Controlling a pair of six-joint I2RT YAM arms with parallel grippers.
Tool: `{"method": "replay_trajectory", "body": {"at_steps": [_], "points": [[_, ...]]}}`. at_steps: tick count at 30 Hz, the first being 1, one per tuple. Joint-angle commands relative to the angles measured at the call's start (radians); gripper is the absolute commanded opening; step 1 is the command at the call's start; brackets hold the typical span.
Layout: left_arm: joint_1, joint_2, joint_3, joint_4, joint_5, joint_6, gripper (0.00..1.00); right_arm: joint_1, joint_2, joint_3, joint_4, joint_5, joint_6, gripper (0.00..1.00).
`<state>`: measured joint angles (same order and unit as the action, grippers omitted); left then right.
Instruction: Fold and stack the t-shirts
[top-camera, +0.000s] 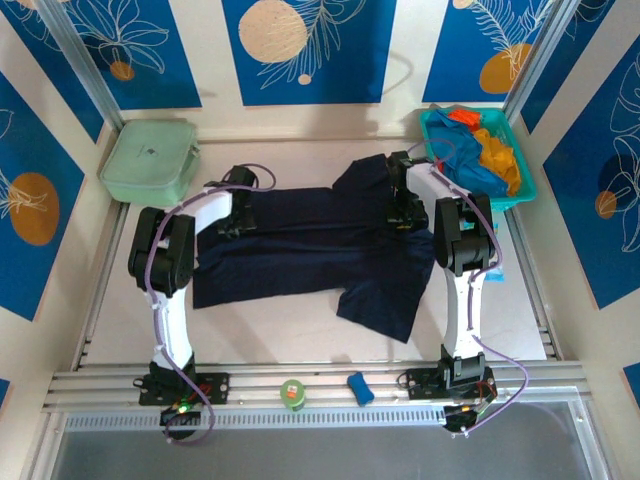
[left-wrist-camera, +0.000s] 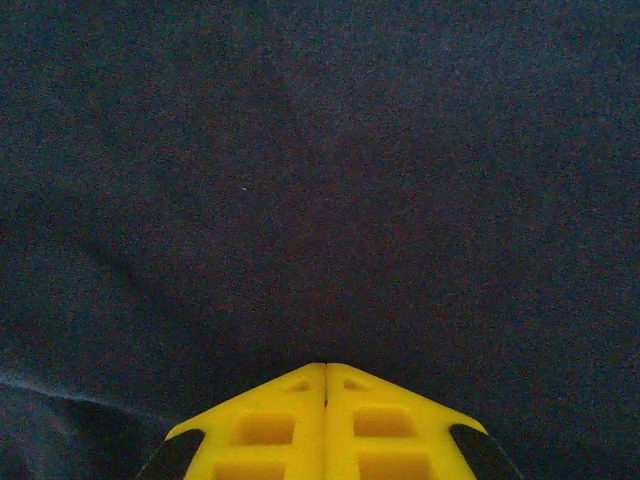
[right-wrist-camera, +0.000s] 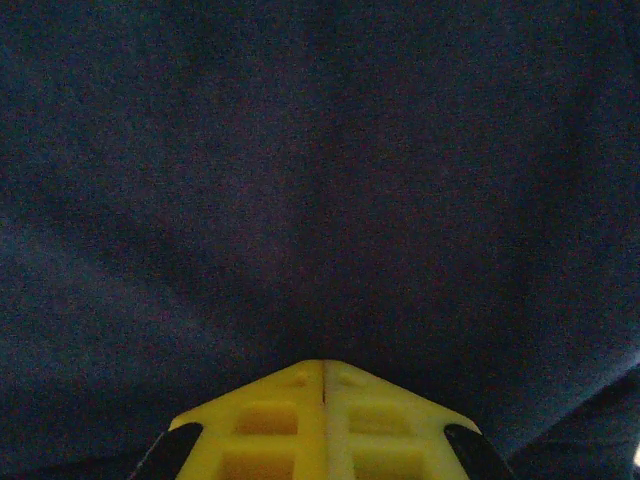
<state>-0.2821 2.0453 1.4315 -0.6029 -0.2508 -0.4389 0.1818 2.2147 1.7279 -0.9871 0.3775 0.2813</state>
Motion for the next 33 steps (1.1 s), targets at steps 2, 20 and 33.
{"method": "replay_trajectory", "body": {"at_steps": [2, 20, 33], "points": [[-0.019, -0.019, -0.036, -0.100, 0.047, -0.006, 0.00, -0.004, 0.027, -0.062, -0.122, 0.037, 0.030, 0.00], [-0.019, -0.070, 0.051, -0.152, 0.017, 0.013, 0.01, 0.002, -0.013, -0.067, -0.127, 0.051, 0.052, 0.00], [0.091, 0.008, 0.430, -0.365, -0.072, 0.078, 0.37, -0.004, -0.195, 0.009, -0.120, -0.082, 0.027, 0.15]]}}
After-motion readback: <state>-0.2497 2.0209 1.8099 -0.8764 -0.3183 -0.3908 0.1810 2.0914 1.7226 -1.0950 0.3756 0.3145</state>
